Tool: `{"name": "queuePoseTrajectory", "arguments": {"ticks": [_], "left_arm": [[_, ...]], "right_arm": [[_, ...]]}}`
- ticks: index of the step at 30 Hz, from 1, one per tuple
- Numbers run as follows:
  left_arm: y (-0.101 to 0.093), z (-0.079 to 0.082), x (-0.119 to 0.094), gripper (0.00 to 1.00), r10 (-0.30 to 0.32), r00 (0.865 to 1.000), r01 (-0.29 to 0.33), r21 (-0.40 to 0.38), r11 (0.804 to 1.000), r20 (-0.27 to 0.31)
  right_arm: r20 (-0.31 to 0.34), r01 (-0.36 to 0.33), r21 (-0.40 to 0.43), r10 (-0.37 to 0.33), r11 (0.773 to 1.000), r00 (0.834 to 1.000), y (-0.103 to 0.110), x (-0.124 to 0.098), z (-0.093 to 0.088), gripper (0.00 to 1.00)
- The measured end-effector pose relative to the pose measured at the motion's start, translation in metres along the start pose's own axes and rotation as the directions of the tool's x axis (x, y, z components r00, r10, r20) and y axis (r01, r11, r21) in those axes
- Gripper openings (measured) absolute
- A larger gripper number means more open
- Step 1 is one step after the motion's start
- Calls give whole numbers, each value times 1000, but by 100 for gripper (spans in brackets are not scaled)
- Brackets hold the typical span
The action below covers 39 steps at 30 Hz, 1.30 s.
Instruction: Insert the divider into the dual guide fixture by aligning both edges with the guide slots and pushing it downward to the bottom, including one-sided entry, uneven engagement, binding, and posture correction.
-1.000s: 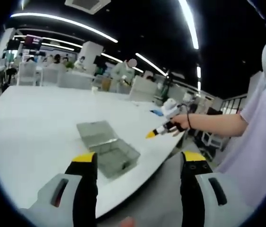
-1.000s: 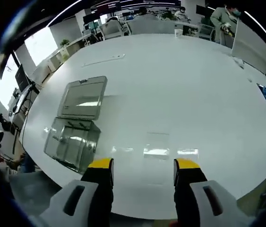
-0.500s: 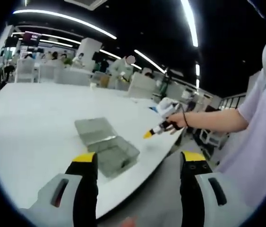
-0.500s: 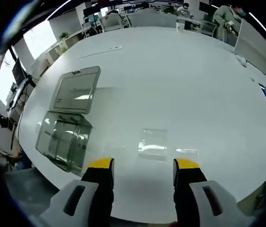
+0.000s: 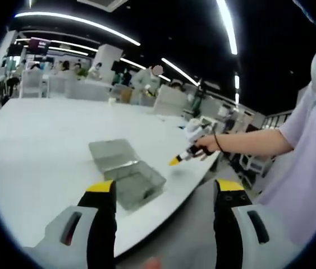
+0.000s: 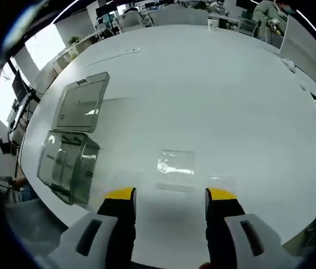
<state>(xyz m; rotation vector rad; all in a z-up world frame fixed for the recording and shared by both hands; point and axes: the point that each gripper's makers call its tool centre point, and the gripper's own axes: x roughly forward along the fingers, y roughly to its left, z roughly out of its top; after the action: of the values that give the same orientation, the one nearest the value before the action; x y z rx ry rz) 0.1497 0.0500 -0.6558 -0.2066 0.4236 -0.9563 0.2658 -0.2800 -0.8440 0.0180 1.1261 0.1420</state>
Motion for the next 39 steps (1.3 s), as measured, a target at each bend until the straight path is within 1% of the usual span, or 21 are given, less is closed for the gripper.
{"name": "queuePoseTrajectory", "arguments": {"ticks": [5,10,14,20,29,39], "left_arm": [[3,-1,1,69,17,1000,-17,-4,1000,-10],[-1,6,6,68,10,1000,-10,5,1000,-3],[-1,8,8,68,9,1000,-9,11,1000,-3],[2,7,6,68,23,1000,-23,14,1000,-15],[4,5,3,68,33,999,-33,12,999,-24],[9,4,-2,68,45,999,-45,7,999,-27]], "right_arm": [[-7,-11,-6,11,1000,1000,1,5,0,46],[-12,-15,-3,15,1000,1000,0,7,-1,46],[-14,-14,-4,14,1000,1000,-2,8,-2,45],[-17,-17,-3,16,1000,1000,-4,14,-1,44],[-28,-20,-5,20,1000,999,0,21,-4,43],[-38,9,-25,-10,1000,999,-6,25,-4,41]]}}
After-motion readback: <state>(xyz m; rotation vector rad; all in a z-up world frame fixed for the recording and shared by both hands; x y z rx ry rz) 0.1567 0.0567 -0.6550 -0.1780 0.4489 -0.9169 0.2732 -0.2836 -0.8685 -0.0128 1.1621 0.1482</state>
